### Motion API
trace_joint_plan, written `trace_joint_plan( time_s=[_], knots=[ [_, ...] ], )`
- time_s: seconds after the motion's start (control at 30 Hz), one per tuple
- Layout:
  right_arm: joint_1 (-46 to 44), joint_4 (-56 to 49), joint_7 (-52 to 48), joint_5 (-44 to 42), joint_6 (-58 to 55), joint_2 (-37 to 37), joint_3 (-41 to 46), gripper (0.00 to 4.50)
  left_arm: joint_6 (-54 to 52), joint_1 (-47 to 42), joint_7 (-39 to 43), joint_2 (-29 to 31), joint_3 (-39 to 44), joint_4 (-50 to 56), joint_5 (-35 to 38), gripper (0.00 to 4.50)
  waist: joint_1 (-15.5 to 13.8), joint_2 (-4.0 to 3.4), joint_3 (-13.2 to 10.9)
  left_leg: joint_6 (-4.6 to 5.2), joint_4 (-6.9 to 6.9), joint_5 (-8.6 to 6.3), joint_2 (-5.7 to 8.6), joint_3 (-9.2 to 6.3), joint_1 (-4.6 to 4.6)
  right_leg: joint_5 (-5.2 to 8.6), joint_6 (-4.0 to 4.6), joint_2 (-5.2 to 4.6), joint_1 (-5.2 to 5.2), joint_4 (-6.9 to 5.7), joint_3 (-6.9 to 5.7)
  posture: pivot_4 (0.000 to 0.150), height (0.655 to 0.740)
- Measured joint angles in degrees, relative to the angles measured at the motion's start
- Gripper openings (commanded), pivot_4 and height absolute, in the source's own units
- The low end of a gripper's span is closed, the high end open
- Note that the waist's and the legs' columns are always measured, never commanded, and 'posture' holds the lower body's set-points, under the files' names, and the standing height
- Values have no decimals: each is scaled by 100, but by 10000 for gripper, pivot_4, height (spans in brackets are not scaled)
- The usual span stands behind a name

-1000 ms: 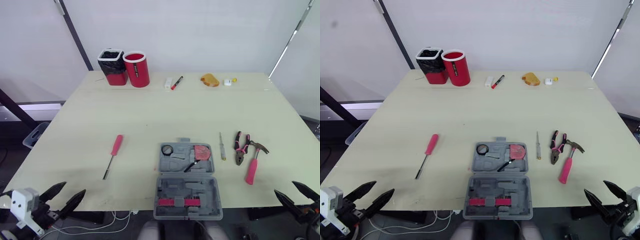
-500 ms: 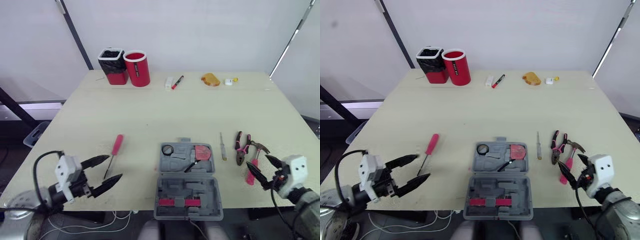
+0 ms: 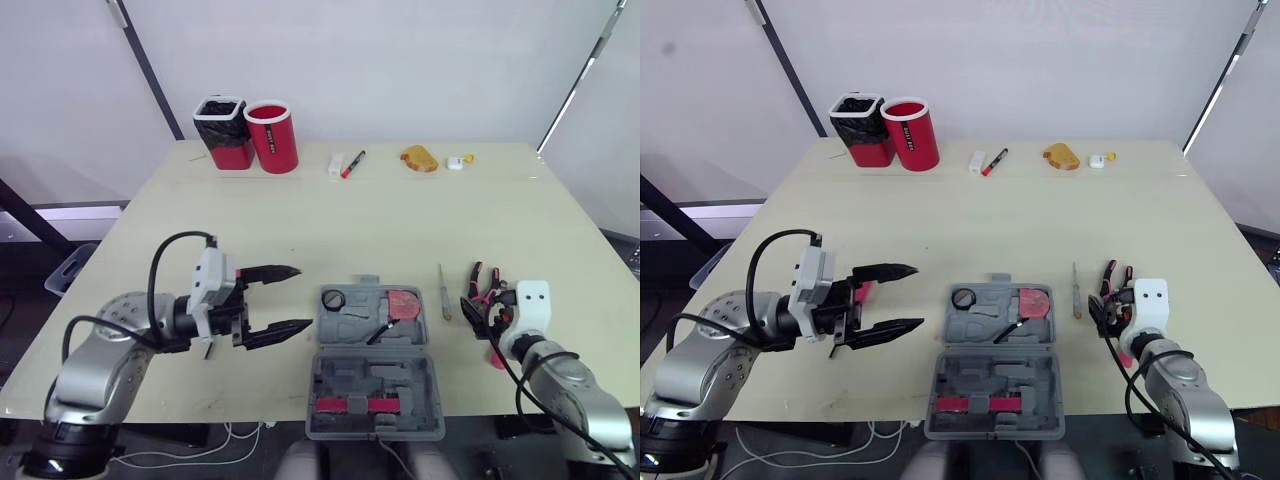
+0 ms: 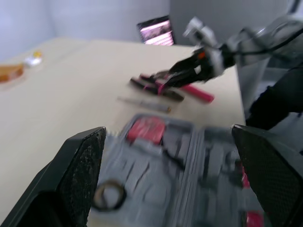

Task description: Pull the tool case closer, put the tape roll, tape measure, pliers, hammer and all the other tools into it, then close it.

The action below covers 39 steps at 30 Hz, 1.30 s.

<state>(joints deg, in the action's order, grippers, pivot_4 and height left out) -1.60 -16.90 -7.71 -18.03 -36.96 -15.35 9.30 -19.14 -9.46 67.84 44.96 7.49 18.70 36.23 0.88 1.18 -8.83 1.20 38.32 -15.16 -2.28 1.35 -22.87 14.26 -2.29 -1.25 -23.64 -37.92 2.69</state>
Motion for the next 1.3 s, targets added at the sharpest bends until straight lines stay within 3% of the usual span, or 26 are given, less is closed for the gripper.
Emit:
trace_joint_plan(
  time_s=[0.37, 0.73, 0.83, 0.97, 1.03, 1.3],
  knots=[
    [-133, 436, 744, 654, -45, 604, -243, 44364, -580, -679, 328, 78, -358, 143, 337, 45000, 24, -5, -4, 0, 1, 0, -7, -3, 0, -1, -1, 15, -1, -2, 6, 1500, 7400],
    [-631, 1090, 1018, 617, 19, 1079, 95, 44364, -657, -827, 301, -35, -360, 87, 386, 45000, 25, -5, -4, 0, 1, 0, -7, -3, -1, -2, -2, 15, -1, -2, 6, 1500, 7400],
    [-693, 1207, 1098, 644, 100, 1122, 138, 37264, -656, -827, 293, -37, -359, 87, 385, 45000, 27, -4, -3, 0, 2, 0, -6, -3, 0, -2, -1, 16, 0, -3, 8, 1500, 7400],
    [-748, 1342, 1204, 796, 164, 1116, 164, 17228, -655, -799, 240, -69, -357, 87, 384, 45000, 36, -1, -2, 0, 3, 1, -6, -2, 2, -3, -2, 16, 0, -3, 12, 1500, 7400],
    [-750, 1350, 1213, 853, 193, 1116, 158, 9389, -654, -766, 232, -78, -357, 86, 382, 45000, 69, -2, -2, 0, 2, 0, -6, -3, 3, -3, -1, 17, 0, -4, 10, 1500, 7400],
    [-789, 1385, 1187, 981, 212, 1102, 51, 9601, -635, -726, 194, -141, -356, 85, 378, 45000, 144, -2, -2, 0, 0, 0, -7, -4, 2, -3, -1, 18, 0, -4, 11, 1500, 7400]
  ],
)
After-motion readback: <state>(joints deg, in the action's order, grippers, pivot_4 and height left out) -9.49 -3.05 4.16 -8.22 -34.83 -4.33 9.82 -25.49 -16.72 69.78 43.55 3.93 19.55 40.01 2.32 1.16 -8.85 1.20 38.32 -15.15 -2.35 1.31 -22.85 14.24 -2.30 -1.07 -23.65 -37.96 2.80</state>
